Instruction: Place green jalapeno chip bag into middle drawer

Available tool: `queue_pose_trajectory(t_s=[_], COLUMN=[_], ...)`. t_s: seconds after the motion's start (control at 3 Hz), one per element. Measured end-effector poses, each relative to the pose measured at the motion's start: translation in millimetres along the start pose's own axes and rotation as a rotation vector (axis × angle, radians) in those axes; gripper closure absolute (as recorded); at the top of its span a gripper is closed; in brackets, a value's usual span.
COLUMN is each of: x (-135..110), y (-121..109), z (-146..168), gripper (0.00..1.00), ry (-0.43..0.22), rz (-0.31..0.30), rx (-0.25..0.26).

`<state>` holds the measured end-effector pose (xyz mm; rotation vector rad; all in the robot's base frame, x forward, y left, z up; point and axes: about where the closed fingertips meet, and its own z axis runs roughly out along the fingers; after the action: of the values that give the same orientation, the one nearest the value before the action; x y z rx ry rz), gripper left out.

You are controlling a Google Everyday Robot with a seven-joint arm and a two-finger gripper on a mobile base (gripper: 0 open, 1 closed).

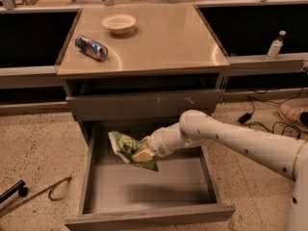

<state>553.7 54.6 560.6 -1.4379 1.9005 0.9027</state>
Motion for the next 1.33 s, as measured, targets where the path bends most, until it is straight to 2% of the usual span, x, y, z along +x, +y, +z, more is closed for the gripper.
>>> queue_pose_trajectory(t_s=[0.33,0.67,1.0,1.33], x=[48,92,121,144], y=[-4,-8,-11,-12], z=[37,58,70,81], gripper=[1.0,1.0,1.0,1.0], ry=[0.053,0.082,0.117,0.189], rz=[0.041,0.098,0.146,0.209], rx=[-0.015,0.008,0.054,0.05])
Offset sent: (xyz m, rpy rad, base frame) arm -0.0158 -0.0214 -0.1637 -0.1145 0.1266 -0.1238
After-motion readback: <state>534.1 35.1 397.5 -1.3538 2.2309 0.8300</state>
